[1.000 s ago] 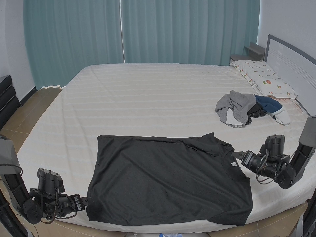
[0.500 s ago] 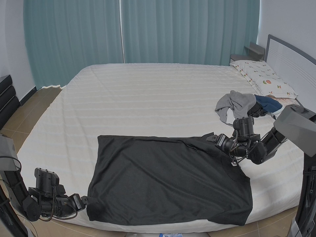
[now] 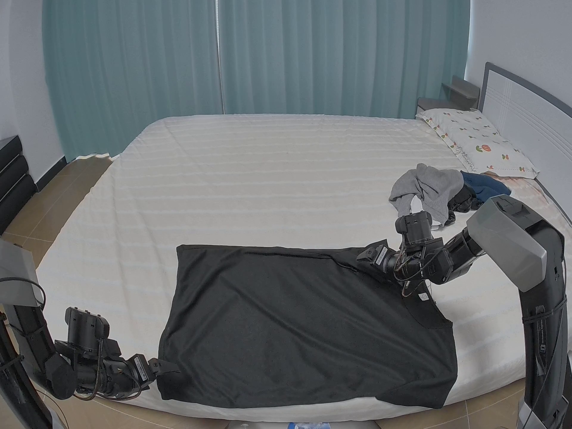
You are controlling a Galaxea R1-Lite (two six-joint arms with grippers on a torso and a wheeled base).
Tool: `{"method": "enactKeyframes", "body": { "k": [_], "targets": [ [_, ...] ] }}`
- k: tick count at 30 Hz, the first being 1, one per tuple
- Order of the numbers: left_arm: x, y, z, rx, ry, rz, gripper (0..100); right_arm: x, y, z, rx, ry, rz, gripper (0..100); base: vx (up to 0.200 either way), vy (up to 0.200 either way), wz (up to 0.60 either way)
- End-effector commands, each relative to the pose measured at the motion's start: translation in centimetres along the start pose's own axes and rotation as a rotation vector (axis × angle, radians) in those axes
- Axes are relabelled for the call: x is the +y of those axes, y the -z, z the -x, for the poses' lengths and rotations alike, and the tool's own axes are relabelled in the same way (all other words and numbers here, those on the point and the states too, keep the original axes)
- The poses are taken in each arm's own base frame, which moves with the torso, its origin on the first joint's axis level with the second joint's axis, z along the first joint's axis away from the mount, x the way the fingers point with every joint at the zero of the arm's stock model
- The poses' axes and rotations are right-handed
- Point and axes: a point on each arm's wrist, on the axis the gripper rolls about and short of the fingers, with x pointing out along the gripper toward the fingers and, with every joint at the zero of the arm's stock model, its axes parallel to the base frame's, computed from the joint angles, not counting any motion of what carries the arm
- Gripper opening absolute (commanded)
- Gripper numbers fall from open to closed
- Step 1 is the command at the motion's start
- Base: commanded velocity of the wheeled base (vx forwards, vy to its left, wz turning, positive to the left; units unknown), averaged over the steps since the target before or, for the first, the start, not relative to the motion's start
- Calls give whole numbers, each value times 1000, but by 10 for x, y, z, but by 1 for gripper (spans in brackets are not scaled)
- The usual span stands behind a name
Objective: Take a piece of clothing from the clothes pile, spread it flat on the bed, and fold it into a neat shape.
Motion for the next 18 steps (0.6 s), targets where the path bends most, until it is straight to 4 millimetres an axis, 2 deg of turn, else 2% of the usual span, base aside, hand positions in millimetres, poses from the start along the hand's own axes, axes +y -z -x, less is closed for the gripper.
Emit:
{"method": "enactKeyframes", "body": {
  "k": [1, 4, 9, 13, 16, 18],
  "targets": [
    [3, 3, 0, 18, -15, 9, 100, 0, -5, -6, -15, 3, 1, 100, 0, 0, 0],
    [3, 3, -1, 18, -15, 9, 100, 4, -28, 9, -74, -31, -18, 100, 0, 0, 0],
    [3, 3, -1, 17, -13, 12, 100, 20, -42, 34, -106, -60, -8, 100, 0, 0, 0],
    [4, 2, 0, 15, -14, 16, 100, 35, -36, 43, -72, -67, 42, 100, 0, 0, 0],
    [3, 3, 0, 16, -14, 15, 100, 42, -17, 36, -28, -70, 60, 100, 0, 0, 0],
    [4, 3, -1, 17, -15, 15, 100, 38, -4, 25, 9, -54, 63, 100, 0, 0, 0]
  ]
}}
